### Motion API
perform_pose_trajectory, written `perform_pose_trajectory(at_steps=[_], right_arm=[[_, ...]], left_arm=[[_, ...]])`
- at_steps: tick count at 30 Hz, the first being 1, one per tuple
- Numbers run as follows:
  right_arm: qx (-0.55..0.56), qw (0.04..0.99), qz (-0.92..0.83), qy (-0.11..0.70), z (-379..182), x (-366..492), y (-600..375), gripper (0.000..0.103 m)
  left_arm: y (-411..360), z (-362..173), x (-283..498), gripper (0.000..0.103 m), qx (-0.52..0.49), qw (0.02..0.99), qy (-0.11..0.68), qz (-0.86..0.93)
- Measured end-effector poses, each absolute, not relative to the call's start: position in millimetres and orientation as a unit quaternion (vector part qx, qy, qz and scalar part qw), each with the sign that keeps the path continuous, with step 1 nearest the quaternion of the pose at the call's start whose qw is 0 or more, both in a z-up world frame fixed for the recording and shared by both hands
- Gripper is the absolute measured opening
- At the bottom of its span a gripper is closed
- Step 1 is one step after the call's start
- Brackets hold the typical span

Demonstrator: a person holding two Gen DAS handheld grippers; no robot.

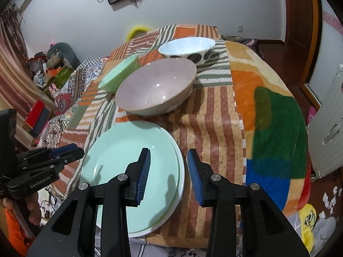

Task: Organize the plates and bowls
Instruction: 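Open the right gripper to release the mint plate onto the stack, then move the right gripper to the pale pink bowl rim and close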

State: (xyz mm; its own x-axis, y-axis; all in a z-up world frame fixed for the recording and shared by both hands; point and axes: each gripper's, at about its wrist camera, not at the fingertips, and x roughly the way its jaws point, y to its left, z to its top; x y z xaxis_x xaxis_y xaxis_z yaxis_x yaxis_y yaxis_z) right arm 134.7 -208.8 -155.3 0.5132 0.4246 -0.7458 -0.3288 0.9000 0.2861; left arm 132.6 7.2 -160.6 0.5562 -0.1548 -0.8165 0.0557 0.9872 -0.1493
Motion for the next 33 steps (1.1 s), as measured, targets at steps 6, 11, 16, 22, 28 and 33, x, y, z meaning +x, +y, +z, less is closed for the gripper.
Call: perform_pose_trajectory(at_steps=[6, 11, 16, 22, 28, 33], right_arm=[[0.058, 0.879, 0.219, 0.419, -138.5, 142.4, -210.1, 0.033], [0.067, 0.888, 0.219, 0.398, -126.4, 152.8, -211.2, 0.039], [0.079, 0.894, 0.214, 0.385, -121.2, 166.7, -213.0, 0.050], [0.089, 0.893, 0.209, 0.388, -124.5, 188.6, -211.9, 0.050], [0.093, 0.889, 0.206, 0.398, -133.9, 205.4, -209.2, 0.050], [0.094, 0.887, 0.207, 0.403, -140.7, 217.7, -207.6, 0.050]], left_arm=[[4.8, -127.8, 141.4, 0.039, -0.058, 0.901, 0.423, -0.072], [4.4, -113.9, 155.2, 0.048, -0.049, 0.913, 0.400, -0.060], [6.9, -115.0, 176.3, 0.057, -0.056, 0.914, 0.399, -0.053], [12.6, -129.1, 204.4, 0.057, -0.074, 0.905, 0.414, -0.055], [16.0, -142.9, 228.2, 0.057, -0.086, 0.899, 0.425, -0.056], [17.8, -156.5, 249.2, 0.057, -0.095, 0.892, 0.438, -0.058]])
